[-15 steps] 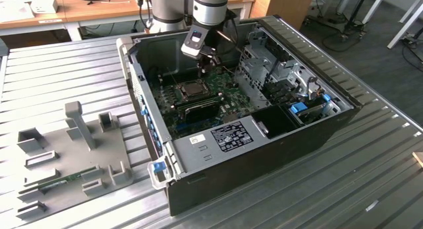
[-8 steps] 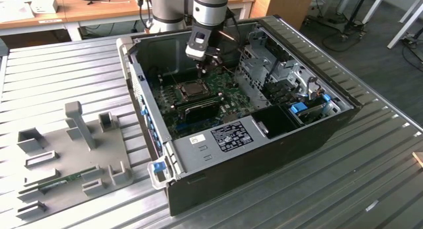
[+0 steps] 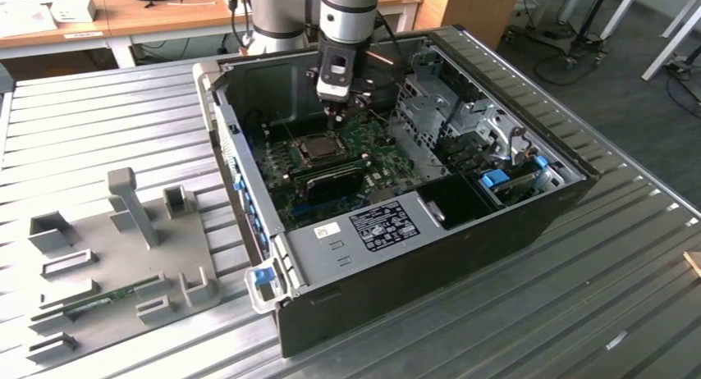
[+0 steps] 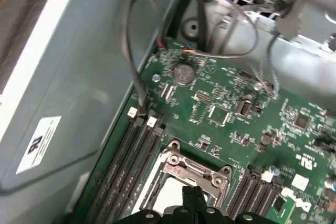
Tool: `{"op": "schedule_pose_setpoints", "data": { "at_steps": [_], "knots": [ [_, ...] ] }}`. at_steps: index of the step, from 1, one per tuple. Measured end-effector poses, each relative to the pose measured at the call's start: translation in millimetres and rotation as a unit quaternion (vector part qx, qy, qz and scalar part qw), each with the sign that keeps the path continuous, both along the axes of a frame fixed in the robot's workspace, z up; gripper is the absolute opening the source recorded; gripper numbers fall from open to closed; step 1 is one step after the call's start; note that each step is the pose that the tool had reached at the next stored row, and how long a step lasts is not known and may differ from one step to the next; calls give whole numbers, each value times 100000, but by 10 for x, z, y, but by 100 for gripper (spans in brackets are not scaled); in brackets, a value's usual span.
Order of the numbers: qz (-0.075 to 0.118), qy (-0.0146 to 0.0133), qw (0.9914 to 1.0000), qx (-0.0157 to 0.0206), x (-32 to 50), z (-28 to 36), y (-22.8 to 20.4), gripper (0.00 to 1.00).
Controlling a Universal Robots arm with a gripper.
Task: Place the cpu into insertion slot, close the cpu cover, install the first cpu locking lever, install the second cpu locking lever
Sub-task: 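Close the cpu cover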
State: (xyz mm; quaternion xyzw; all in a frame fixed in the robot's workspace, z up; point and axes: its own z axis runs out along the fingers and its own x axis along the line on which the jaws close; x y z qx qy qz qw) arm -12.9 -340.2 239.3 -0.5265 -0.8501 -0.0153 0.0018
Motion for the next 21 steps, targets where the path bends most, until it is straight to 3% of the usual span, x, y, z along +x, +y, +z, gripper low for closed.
{"op": "schedule_pose_setpoints", "data": {
  "at_steps": [5, 18, 21],
  "knots": [
    [4048, -3, 99918, 1, 0, -2, 0, 10],
    [4317, -1, 99907, 2, 0, -2, 0, 10],
    [6015, 1, 99819, 4, 0, -2, 0, 10]
  ]
}}
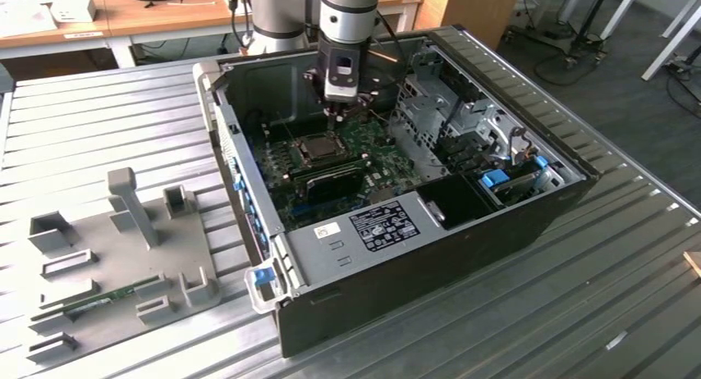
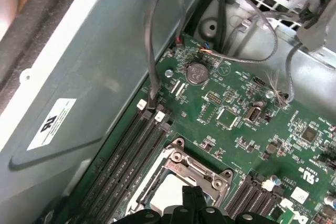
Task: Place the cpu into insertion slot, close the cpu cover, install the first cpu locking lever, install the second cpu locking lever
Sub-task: 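Close the cpu cover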
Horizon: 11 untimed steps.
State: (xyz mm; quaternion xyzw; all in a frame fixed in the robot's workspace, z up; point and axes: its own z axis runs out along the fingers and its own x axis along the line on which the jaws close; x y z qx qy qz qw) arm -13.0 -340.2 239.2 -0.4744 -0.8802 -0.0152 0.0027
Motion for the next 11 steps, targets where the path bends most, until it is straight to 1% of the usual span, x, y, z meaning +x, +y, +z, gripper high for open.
{"op": "schedule_pose_setpoints", "data": {
  "at_steps": [2, 4, 6, 9, 10, 11],
  "knots": [
    [1765, 0, 99984, -2, 0, 0, 0, 10],
    [3556, 0, 99937, -4, 0, 0, 0, 10],
    [5353, -1, 99857, -5, 0, 0, 0, 10],
    [8041, -3, 99676, -2, 0, 0, 0, 10],
    [8405, -5, 99646, -3, 0, 0, 0, 10],
    [8479, -1, 99640, -5, 0, 0, 0, 10]
  ]
}}
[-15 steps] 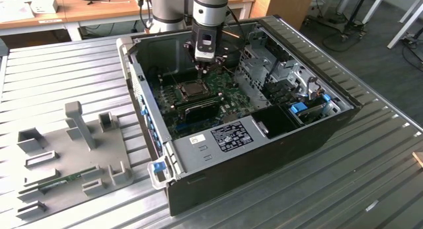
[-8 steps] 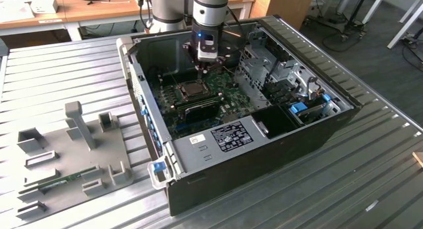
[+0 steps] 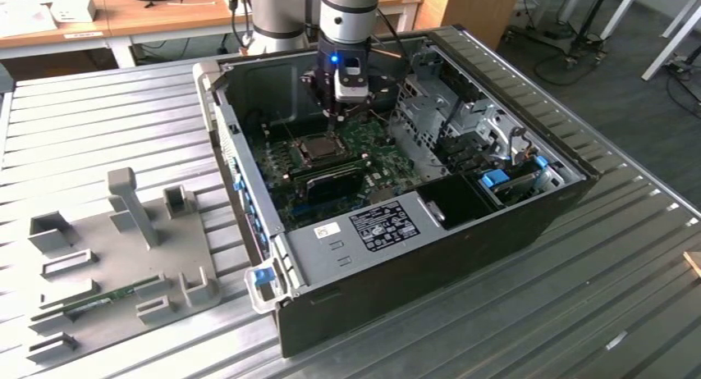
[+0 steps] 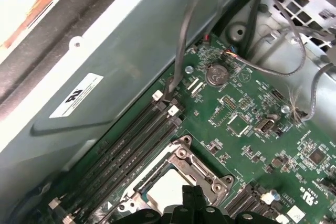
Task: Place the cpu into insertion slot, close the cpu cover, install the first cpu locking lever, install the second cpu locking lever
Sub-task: 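Close the cpu cover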
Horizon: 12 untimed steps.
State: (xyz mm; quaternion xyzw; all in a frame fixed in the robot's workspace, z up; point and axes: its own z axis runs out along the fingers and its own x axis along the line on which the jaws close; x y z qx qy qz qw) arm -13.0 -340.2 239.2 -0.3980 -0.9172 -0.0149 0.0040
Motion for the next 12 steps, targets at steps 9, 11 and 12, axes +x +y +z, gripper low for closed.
{"op": "schedule_pose_setpoints", "data": {
  "at_steps": [9, 11, 12],
  "knots": [
    [20, 1, 100000, 3, 0, 0, 0, 10],
    [39, 1, 100000, 2, 0, 0, 0, 10],
    [130, -1, 100000, 2, 0, 0, 0, 10]
  ]
}}
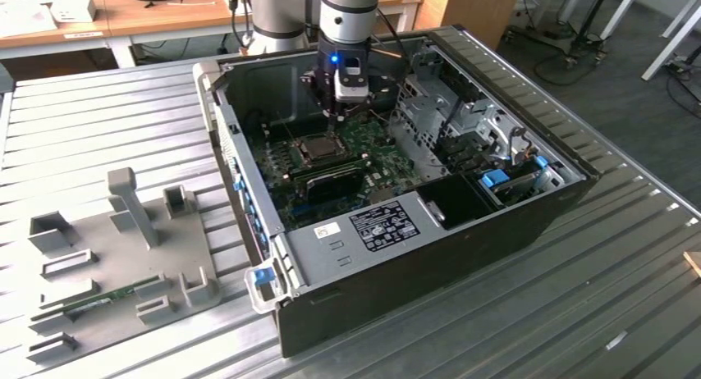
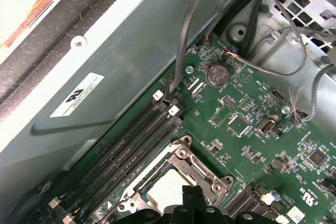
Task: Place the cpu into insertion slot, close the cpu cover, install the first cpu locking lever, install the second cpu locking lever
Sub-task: 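Close the cpu cover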
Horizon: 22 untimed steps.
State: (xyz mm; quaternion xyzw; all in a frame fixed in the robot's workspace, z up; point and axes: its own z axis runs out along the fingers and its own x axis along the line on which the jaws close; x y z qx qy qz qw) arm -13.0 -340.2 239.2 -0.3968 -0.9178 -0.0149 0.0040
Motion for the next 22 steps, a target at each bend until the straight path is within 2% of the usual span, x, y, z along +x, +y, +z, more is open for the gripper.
{"op": "schedule_pose_setpoints", "data": {
  "at_steps": [4, 8, 11, 12, 13, 20, 22],
  "knots": [
    [1801, -6, 99984, -1, -1, 0, 0, 10],
    [4606, -6, 99894, -1, 0, 0, 0, 10],
    [6931, -9, 99760, 8, 0, 0, 0, 10],
    [7747, -9, 99699, 15, 0, 0, 0, 10],
    [8962, -11, 99598, 25, 0, 0, 0, 10],
    [9115, -12, 99584, 34, 0, 0, 0, 10],
    [9936, -21, 99505, 44, -1, -1, 0, 10]
  ]
}}
